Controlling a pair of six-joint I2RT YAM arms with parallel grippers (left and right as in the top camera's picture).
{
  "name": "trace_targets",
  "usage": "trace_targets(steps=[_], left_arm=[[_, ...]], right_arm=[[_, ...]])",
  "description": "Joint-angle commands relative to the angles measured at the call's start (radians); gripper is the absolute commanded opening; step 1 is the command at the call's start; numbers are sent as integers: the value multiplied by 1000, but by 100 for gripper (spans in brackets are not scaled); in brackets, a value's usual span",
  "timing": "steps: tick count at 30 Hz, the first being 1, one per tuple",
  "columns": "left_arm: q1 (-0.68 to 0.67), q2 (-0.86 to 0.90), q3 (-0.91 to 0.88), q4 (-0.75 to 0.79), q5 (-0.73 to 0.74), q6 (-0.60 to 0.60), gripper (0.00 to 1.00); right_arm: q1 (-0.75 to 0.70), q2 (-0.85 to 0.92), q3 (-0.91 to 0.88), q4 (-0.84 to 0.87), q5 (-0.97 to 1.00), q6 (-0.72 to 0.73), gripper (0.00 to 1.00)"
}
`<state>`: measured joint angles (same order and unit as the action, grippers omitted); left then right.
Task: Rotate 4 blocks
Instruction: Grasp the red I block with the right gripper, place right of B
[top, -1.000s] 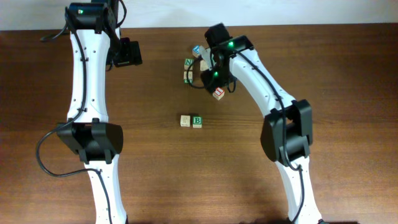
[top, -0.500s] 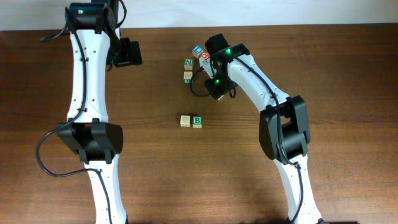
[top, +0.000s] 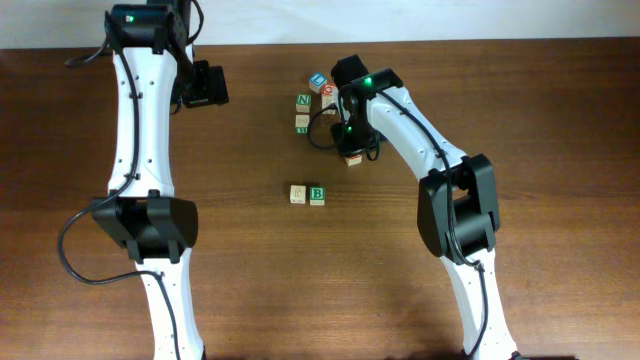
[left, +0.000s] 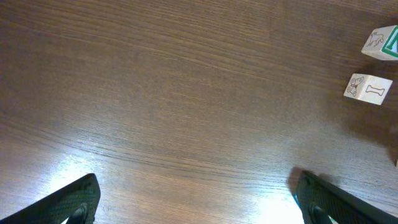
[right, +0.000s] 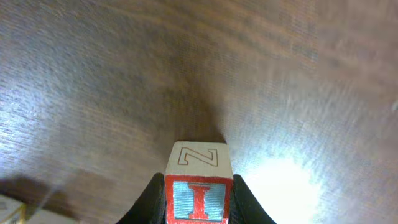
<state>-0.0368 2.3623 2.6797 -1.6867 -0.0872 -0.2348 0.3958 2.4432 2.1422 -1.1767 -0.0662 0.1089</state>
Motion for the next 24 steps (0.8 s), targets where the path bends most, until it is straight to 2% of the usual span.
trace_targets(steps=[1, 6, 14, 24], left_arm=[[2, -5, 7, -1, -15, -4, 99], [1, -5, 7, -1, -15, -3, 99], [0, -5, 7, -1, -15, -3, 99], [1, -5, 7, -1, -15, -3, 99]], right_arm=[[-3, 6, -10, -68, -147, 164, 17], [21, 6, -10, -161, -193, 290, 18], [97, 6, -10, -178, -162, 308, 17], [103, 6, -10, -201, -124, 281, 17]])
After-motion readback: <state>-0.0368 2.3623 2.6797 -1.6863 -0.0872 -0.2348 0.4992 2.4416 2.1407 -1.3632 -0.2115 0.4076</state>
